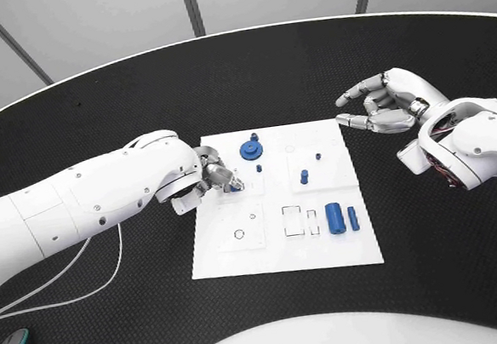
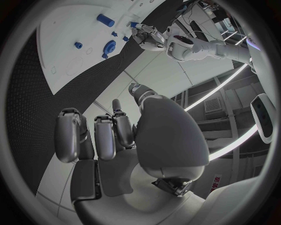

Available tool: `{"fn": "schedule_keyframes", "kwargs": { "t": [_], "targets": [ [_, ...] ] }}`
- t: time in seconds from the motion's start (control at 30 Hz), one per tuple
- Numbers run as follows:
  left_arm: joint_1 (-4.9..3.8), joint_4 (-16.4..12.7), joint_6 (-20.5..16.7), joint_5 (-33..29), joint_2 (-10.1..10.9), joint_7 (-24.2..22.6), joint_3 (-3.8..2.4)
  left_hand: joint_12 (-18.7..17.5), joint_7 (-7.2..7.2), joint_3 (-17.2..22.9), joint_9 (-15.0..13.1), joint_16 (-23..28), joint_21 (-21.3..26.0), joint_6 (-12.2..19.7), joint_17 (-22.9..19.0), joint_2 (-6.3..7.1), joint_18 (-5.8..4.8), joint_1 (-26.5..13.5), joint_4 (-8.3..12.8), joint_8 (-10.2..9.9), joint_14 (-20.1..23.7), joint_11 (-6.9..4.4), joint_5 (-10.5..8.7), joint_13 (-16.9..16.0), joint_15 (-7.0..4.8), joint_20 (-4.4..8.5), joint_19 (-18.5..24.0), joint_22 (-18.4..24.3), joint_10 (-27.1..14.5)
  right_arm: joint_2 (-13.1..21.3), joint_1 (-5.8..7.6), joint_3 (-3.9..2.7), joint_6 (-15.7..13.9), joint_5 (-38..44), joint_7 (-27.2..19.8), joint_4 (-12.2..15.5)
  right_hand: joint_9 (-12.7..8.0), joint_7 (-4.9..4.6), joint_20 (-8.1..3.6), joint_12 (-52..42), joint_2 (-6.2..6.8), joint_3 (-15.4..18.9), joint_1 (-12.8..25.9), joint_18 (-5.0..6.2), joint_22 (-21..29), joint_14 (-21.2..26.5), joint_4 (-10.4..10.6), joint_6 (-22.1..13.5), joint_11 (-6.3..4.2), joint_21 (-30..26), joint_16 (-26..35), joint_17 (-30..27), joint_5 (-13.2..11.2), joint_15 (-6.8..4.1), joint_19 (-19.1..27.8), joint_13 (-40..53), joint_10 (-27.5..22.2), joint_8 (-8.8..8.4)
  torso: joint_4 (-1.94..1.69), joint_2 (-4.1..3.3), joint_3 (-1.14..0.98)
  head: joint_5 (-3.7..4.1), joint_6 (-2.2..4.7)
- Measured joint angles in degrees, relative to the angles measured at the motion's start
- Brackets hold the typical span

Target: Assemble the parts on the task board

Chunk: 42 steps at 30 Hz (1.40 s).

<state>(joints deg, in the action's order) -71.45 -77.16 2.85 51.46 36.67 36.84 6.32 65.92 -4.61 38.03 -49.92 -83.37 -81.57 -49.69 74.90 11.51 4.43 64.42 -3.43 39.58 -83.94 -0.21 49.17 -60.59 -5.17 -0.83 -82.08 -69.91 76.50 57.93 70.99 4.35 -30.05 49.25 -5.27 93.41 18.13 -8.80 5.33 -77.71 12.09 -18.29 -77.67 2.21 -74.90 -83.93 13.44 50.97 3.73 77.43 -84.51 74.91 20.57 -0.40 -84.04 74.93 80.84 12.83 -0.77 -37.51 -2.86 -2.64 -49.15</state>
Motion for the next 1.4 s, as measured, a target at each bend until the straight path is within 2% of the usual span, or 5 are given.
{"fn": "schedule_keyframes", "kwargs": {
  "t": [0.33, 0.73, 1.13, 1.4],
  "targets": [
    [-1.41, 0.9, 3.0, -1.2, -0.4, -0.1, -0.09, 0.0, 0.0, -0.1, -0.1, 0.0, -0.1, 0.0, 0.0, 0.0, 0.0, 0.0, 0.1, -0.3, -0.1, -0.01, 0.21, 0.0, -0.1, 0.06, -0.1, -0.3, 0.0, -0.3, -0.02, 0.01, 0.1, 0.0, 0.0, -0.4, 0.0, 0.0, 0.0, -0.2, 0.0, 0.0, 0.0, 0.0, 0.0, 0.0, 0.0, 0.0, 0.0, 0.0, 0.0, 0.0, 0.3, 0.0, 0.0, 0.0, 0.0, 0.0, 0.07, -0.05, -0.05, -0.05, 0.38],
    [-2.81, 4.9, 7.8, -3.0, -3.4, 0.8, -0.13, 0.0, 0.0, -0.1, 0.0, 0.0, -0.1, 0.0, 0.0, 0.0, 0.0, 0.0, 0.1, -0.5, -0.1, -0.01, 0.2, 0.0, -0.09, 0.06, -0.1, -0.3, 0.0, -0.4, -0.03, 0.01, 0.1, 0.0, 0.0, -0.5, 0.0, 0.0, 0.0, -0.2, 0.0, 0.0, 0.0, 0.0, 0.0, 0.0, 0.0, 0.0, 0.0, 0.0, 0.0, 0.0, 0.3, 0.0, 0.0, 0.0, 0.0, 0.0, 0.07, -0.22, -0.13, 0.21, 0.53],
    [-3.26, 11.4, 14.5, -5.7, -7.5, 2.9, -0.13, -0.2, 0.0, -0.1, 0.0, 0.0, -0.1, 0.0, 0.0, 0.0, 0.0, 0.0, 0.1, -0.8, -0.2, -0.13, 0.33, 0.0, 0.0, 0.06, -0.1, -0.3, 0.3, -0.6, -0.03, 0.01, 0.2, 0.0, 0.1, -0.6, 0.0, 0.0, 0.0, -0.2, 0.0, 0.0, 0.0, 0.0, 0.0, 0.0, 0.0, 0.0, 0.0, 0.0, 0.0, 0.0, 0.3, 0.0, 0.0, 0.0, 0.0, 0.0, 0.07, -0.19, -0.1, 0.16, 0.42],
    [-3.44, 13.6, 15.1, -6.0, -8.9, 3.2, -0.12, -0.2, 0.0, -0.1, 0.0, 0.0, -0.1, 0.0, 0.0, 0.0, 0.0, 0.0, 0.1, -0.7, -0.2, -0.13, 0.33, 0.1, 0.0, 0.05, 0.0, -0.3, 0.3, -0.7, -0.03, 0.01, 0.2, 0.0, 0.1, -0.7, 0.0, 0.0, 0.0, -0.2, 0.0, 0.0, 0.0, 0.0, 0.0, 0.0, 0.0, 0.0, 0.0, 0.0, 0.0, 0.0, 0.3, 0.0, 0.0, 0.0, 0.0, 0.0, 0.04, -0.15, -0.04, 0.23, 0.41]
  ]
}}
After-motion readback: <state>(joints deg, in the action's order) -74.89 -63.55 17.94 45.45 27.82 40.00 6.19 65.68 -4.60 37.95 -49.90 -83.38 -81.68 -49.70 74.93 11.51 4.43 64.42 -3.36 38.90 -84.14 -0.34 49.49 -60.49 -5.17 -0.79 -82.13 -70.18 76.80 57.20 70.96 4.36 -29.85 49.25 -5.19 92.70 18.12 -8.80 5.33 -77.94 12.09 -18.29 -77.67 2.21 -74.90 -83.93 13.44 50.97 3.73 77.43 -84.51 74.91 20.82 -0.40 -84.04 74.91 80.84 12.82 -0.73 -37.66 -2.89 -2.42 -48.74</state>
